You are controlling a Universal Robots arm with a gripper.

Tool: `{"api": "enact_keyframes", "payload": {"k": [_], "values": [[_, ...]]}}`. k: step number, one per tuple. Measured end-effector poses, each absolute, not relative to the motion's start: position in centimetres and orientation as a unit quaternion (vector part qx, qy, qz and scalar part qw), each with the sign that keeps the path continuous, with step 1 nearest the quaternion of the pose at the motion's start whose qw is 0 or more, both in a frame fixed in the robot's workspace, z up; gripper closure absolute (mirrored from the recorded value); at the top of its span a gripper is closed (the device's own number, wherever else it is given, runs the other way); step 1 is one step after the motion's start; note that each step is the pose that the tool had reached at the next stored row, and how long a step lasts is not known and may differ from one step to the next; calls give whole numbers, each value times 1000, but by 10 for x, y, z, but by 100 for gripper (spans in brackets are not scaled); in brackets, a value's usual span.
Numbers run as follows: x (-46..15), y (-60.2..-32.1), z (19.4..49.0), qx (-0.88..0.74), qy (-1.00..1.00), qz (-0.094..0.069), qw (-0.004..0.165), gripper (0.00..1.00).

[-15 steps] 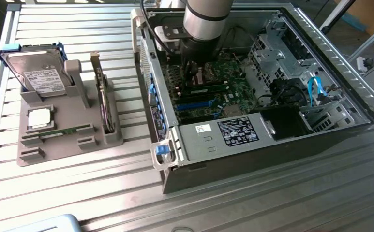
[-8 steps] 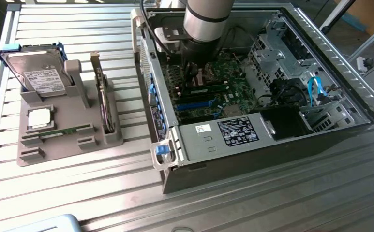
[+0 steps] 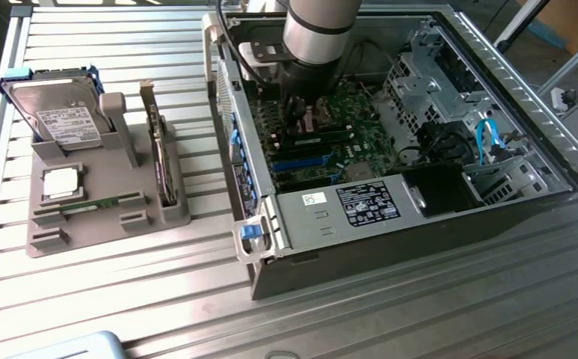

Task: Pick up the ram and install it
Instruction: 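Press down the ram until it locks into place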

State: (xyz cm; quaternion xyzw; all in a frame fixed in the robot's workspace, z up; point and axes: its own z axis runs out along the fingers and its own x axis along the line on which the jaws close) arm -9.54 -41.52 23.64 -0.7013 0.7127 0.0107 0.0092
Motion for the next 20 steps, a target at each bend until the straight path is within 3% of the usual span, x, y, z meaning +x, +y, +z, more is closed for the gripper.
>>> {"api": "enact_keyframes", "payload": {"k": [20], "values": [[-97, -413, 230, -701, 713, 10, 10, 89]]}}
